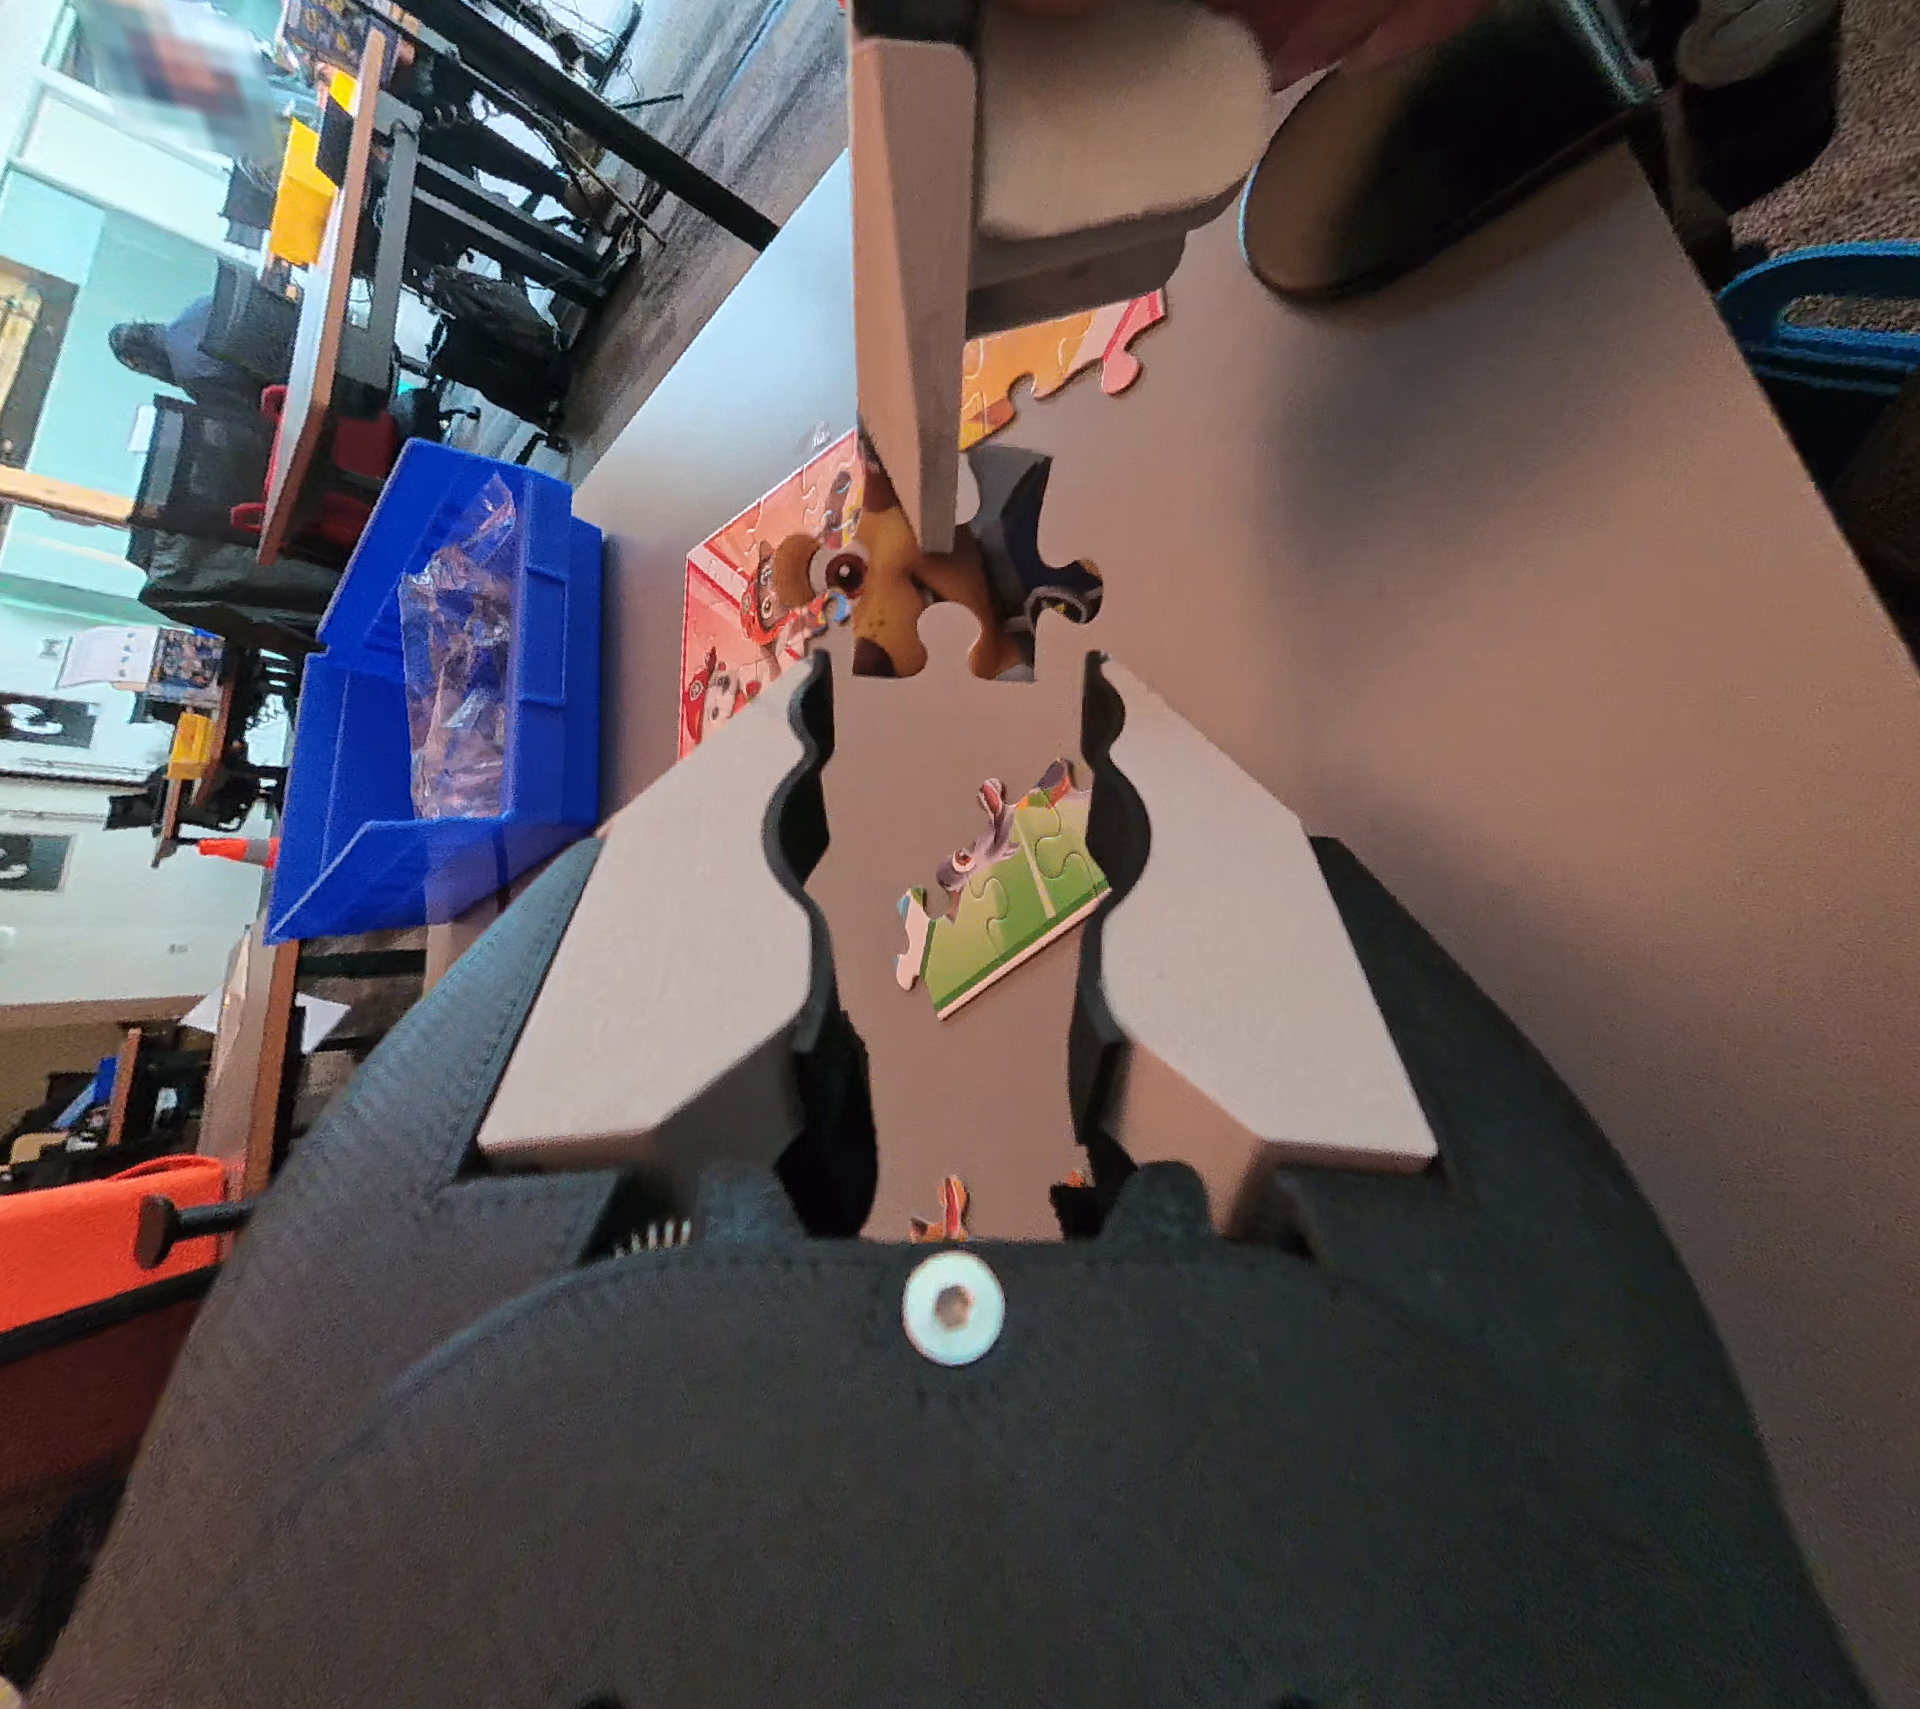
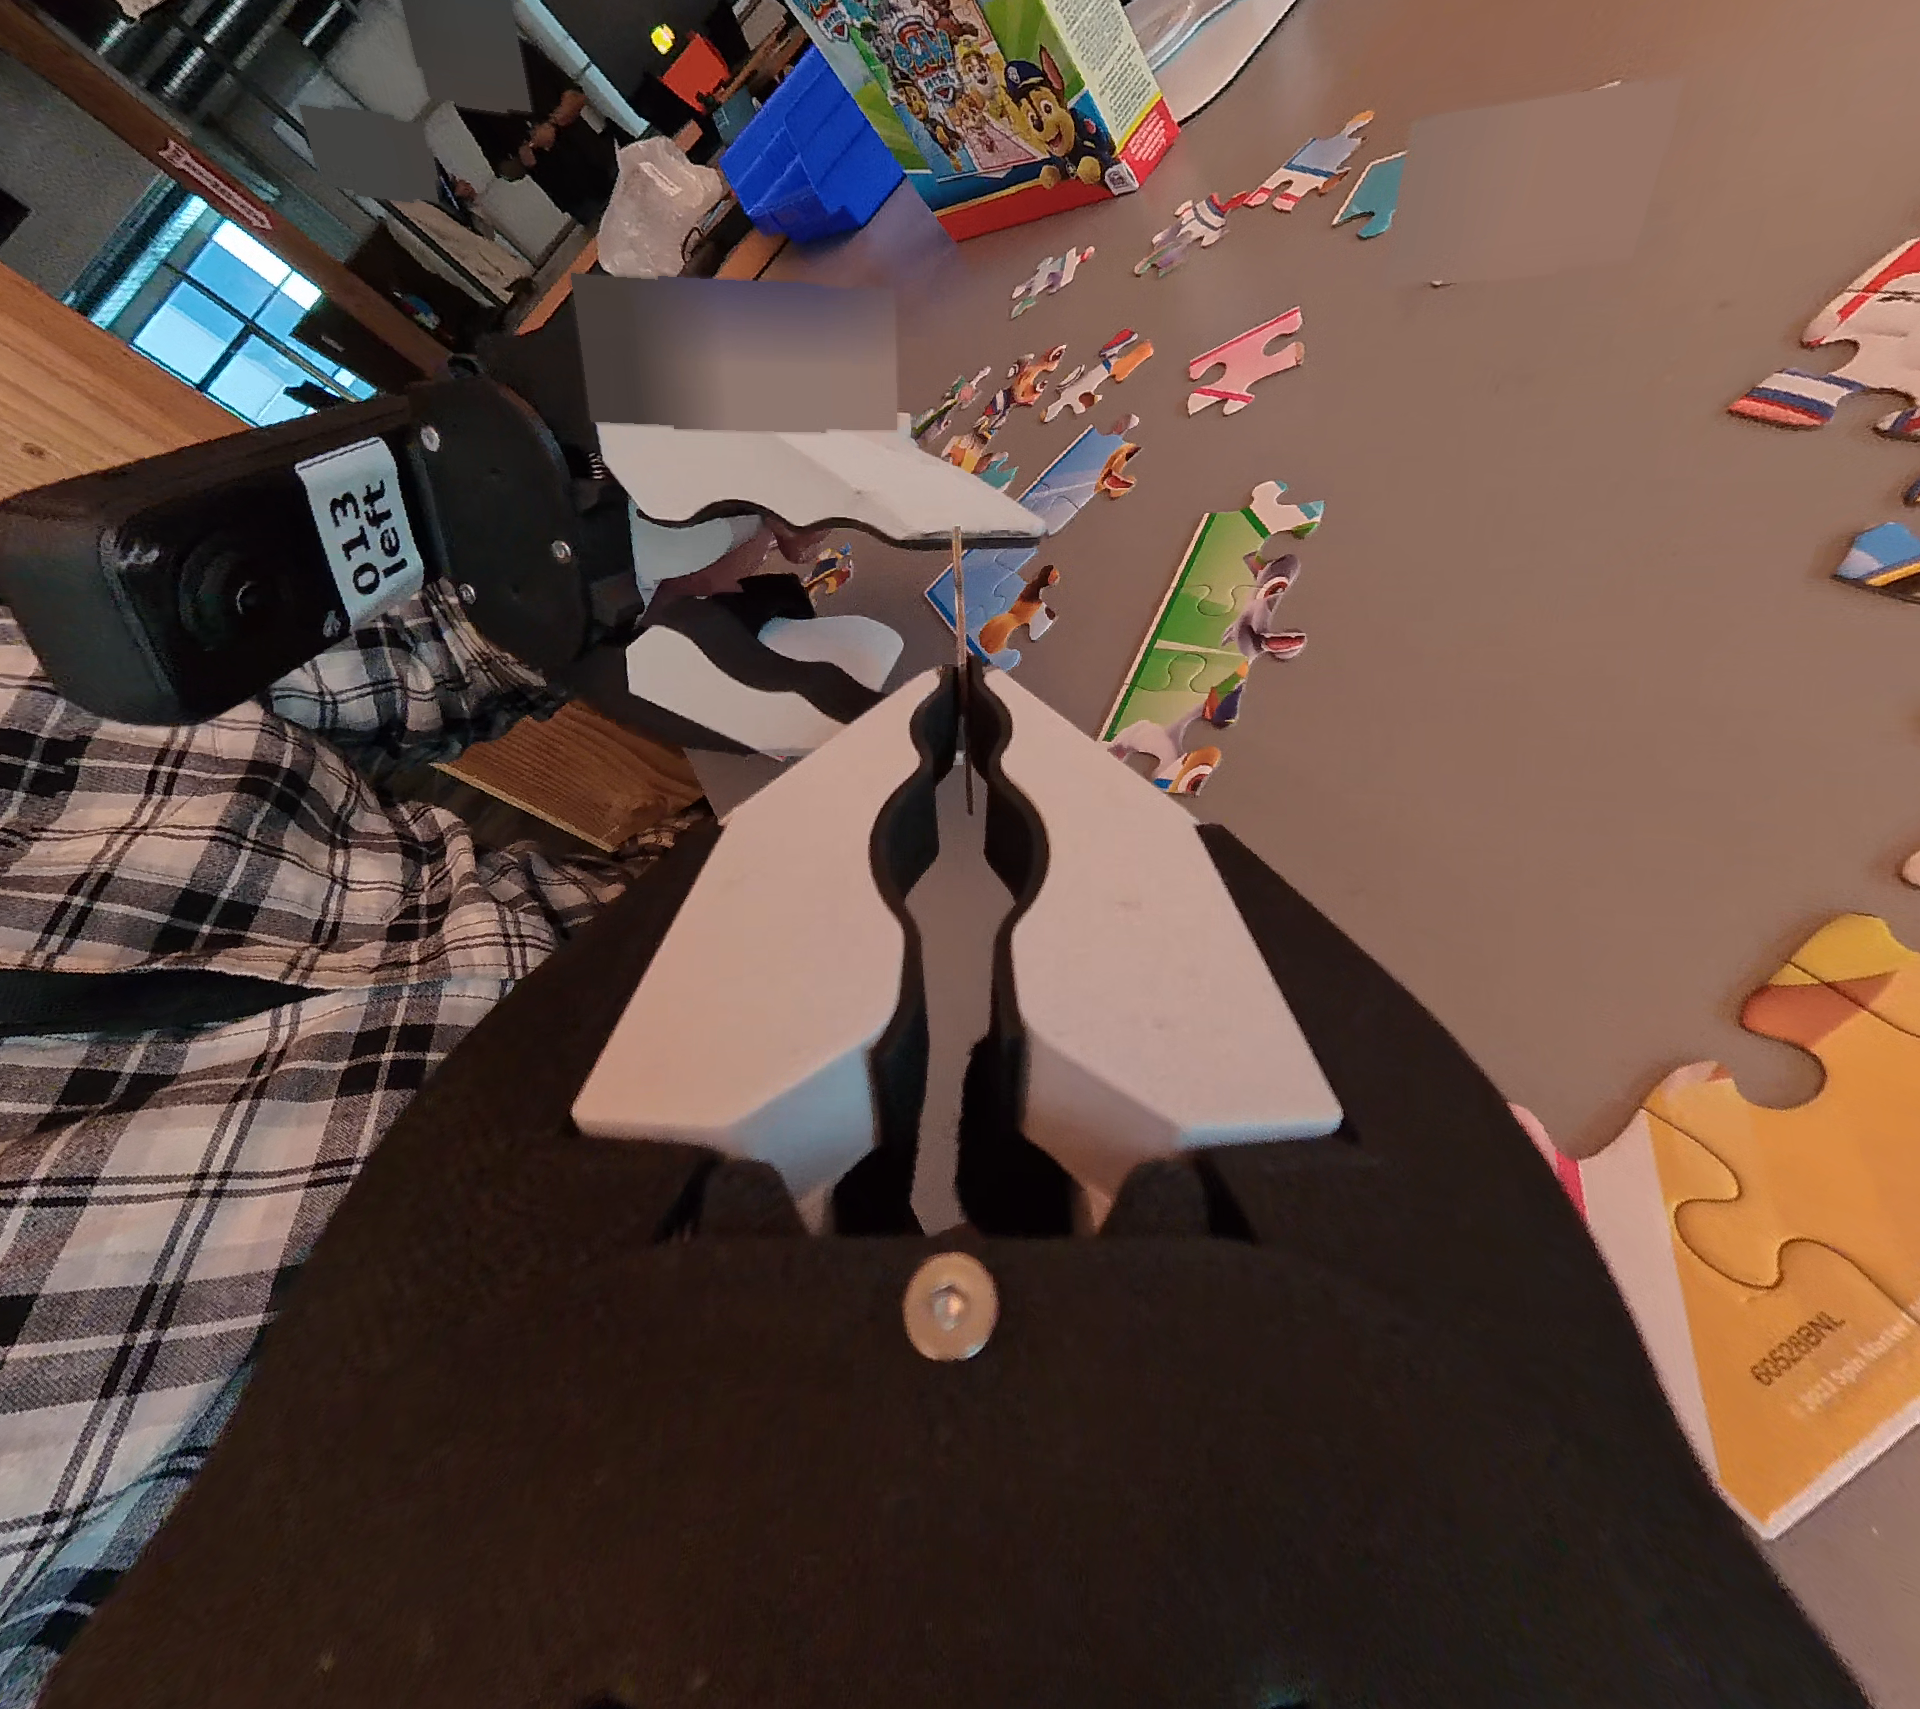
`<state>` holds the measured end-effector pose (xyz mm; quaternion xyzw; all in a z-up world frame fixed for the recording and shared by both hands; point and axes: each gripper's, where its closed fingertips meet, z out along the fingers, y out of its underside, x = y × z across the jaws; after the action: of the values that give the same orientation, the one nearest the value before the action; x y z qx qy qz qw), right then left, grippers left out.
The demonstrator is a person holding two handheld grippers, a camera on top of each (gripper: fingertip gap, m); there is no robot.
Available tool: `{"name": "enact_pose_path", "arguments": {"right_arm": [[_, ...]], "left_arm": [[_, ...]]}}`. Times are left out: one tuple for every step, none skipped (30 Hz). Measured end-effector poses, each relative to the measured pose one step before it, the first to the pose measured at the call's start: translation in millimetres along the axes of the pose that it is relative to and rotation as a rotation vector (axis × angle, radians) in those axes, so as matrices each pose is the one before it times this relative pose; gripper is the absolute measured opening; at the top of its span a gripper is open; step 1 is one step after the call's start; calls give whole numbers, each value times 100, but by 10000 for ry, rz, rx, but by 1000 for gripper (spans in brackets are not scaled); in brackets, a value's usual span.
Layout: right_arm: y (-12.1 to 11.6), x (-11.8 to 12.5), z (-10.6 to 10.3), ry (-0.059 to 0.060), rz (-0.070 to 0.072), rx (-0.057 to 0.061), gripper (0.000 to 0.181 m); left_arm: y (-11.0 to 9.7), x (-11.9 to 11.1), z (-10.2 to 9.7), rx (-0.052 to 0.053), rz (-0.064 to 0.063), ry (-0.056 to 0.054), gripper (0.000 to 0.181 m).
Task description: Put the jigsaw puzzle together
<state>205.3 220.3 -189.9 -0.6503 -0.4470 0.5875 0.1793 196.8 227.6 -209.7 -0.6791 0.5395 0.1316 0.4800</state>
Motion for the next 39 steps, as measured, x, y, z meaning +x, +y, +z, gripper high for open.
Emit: {"name": "enact_pose_path", "arguments": {"right_arm": [[67, -20, 72, -8, -6, -33, 0], [36, -39, 75, -21, 4, -13, 0], [41, -38, 50, -17, 7, -9, 0], [93, 58, 45, 29, 0, -36, 0], [69, 110, -5, 43, 6, -4, 0], [-54, 32, -69, -27, 36, 81, 0], [-37, 50, -62, -28, 42, 58, 0], [-42, 84, -53, 14, 11, 45, 0], [-72, 134, -42, 65, -9, 35, 0], [-145, 250, -82, 142, -22, 53, 0], [-241, 374, -198, 225, -10, 77, 10], [-285, 442, -316, 265, -20, 80, 19], [-252, 701, -437, 467, -90, 44, 22], [-129, 938, -489, 684, -242, -64, 24], [-208, 664, -505, 514, -272, -23, 30], [-363, 489, -543, 340, -140, 77, 30], [-376, 698, -567, 419, -113, 88, 30], [-230, 921, -523, 544, -190, 7, 29], [-61, 946, -410, 520, -178, -69, 30], [-31, 779, -286, 384, -96, -65, 29], [-79, 470, -176, 193, -59, 8, 28], [-107, 327, -102, 87, -18, 36, 27], [-39, 326, -42, 81, 1, 1, 27], [-13, 284, 6, 67, -20, -23, 26], [-12, 207, 30, 34, -27, -22, 25], [-46, 137, 59, -4, -10, -15, 24], [-40, 157, 106, 20, -14, -28, 23], [19, 328, 120, 142, -50, -64, 20], [-4, 277, 125, 118, -56, -47, 20], [-62, 75, 131, -31, 12, 2, 19], [-73, 20, 142, -109, 83, 29, 19], [-11, 126, 163, -52, 87, -10, 19], [67, 252, 160, 60, 19, -59, 19], [67, 242, 167, 79, -7, -56, 19], [-31, 104, 135, -5, 35, 9, 19], [-84, 40, 110, -51, 52, 48, 19], [15, 186, 121, 51, 11, -12, 17], [65, 288, 143, 130, -51, -58, 18], [96, 250, 167, 112, -56, -74, 19]], "left_arm": [[-12, 187, 127, -85, 154, 55, 46], [50, 94, 174, -112, 121, 5, 43], [125, -41, 170, -121, 125, -85, 40], [109, -59, 126, -99, 102, -81, 36], [-16, -42, 40, 3, -11, -11, 34], [-55, -13, 31, 41, -141, 61, 34], [-46, 2, 41, 30, -146, 87, 34], [-3, -44, 71, -3, -63, 33, 34], [50, -50, 107, -52, -19, 21, 34], [80, -65, 144, -57, -40, 44, 34], [21, -117, 120, 6, -86, 45, 34], [60, -130, 144, -6, -134, 85, 34], [132, -75, 220, -40, -183, 167, 34], [163, -103, 317, -48, -235, 209, 34], [250, -182, 422, -93, -257, 223, 34], [278, -229, 519, -125, -272, 256, 34], [155, -279, 504, -90, -271, 235, 34], [-2, -264, 480, -39, -252, 229, 34], [1, -84, 548, -84, -247, 337, 34], [168, 47, 674, -201, -248, 409, 34], [186, -118, 698, -183, -212, 275, 34], [-103, -232, 604, 54, -155, 168, 34], [80, -61, 645, -66, -225, 290, 34], [307, -74, 706, -231, -267, 311, 34], [225, -169, 645, -192, -237, 232, 34], [-50, -206, 526, -41, -196, 175, 34], [3, -141, 465, -124, -197, 199, 34], [89, -134, 456, -216, -175, 200, 34], [-329, -332, 242, 31, -112, 37, 34], [-158, -382, 223, -109, -30, -17, 34], [-124, -164, 247, -138, -52, 125, 34], [-183, -27, 199, -108, -179, 233, 34], [-181, -164, 178, -73, -139, 120, 34], [-107, -160, 135, -87, -88, 91, 34], [-72, -101, 94, -98, -107, 126, 34], [-60, -113, 72, -76, -28, 62, 34], [-52, -59, 53, -77, 11, 58, 34], [8, -1, 23, -106, -29, 108, 34], [25, -29, 25, -120, -53, 107, 34]]}}
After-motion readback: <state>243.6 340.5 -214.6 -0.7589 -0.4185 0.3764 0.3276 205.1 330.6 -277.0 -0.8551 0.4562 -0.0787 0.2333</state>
